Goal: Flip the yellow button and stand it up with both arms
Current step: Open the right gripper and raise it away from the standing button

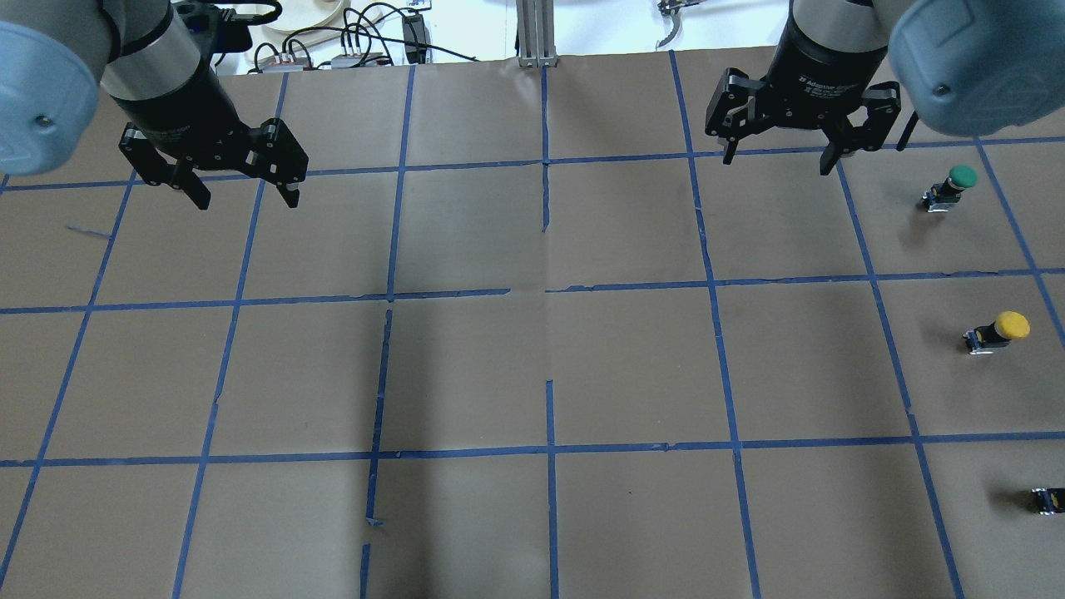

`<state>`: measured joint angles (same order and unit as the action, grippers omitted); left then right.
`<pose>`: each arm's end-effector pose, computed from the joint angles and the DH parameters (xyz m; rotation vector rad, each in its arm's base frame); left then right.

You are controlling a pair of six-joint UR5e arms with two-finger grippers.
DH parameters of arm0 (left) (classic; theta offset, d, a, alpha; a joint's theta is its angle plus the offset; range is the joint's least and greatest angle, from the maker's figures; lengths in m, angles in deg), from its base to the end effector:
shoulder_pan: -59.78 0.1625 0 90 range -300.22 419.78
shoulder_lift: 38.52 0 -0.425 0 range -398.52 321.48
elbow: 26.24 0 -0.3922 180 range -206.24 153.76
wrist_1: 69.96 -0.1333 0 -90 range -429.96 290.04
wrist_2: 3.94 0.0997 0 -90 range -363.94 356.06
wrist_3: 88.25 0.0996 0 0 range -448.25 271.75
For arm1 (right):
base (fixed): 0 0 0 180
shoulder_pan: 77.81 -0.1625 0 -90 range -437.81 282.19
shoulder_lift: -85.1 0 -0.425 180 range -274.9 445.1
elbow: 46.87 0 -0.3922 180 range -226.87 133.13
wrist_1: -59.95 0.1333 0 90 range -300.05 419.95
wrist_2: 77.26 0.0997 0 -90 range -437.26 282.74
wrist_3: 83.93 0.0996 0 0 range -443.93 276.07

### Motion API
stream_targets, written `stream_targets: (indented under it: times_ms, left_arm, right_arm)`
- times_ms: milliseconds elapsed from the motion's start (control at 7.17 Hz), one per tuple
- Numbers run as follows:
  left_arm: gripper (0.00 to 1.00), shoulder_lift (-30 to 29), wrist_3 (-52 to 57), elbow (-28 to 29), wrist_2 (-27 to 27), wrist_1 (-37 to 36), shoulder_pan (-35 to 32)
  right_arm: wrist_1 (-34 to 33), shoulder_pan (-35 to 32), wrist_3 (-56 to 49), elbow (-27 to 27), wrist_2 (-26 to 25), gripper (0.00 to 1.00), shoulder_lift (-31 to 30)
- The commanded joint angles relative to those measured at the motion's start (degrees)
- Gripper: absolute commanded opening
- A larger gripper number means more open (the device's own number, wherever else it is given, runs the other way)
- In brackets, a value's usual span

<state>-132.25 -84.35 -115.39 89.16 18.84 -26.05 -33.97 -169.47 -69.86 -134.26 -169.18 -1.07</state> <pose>-0.0900 -0.5240 0.4646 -0.0061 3.0893 0.0511 0.1451 -0.5208 0.4835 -0.3378 -3.0955 0.0798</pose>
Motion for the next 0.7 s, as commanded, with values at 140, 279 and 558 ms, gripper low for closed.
stream_targets:
  times_ms: [140,279,558]
  left_arm:
    - [1.00,1.79,0.76,-1.21,0.07,0.24,0.30]
    - [1.00,1.79,0.77,-1.29,-0.02,0.32,-0.13]
    - [1.00,1.70,0.77,-1.29,-0.02,0.76,-0.13]
  right_arm:
    - [-0.12,-0.10,-0.27,-0.06,-0.02,1.00,0.12]
    - [-0.12,-0.10,-0.27,0.03,-0.11,1.00,0.12]
    - [-0.21,-0.10,-0.53,0.12,-0.20,1.00,0.21]
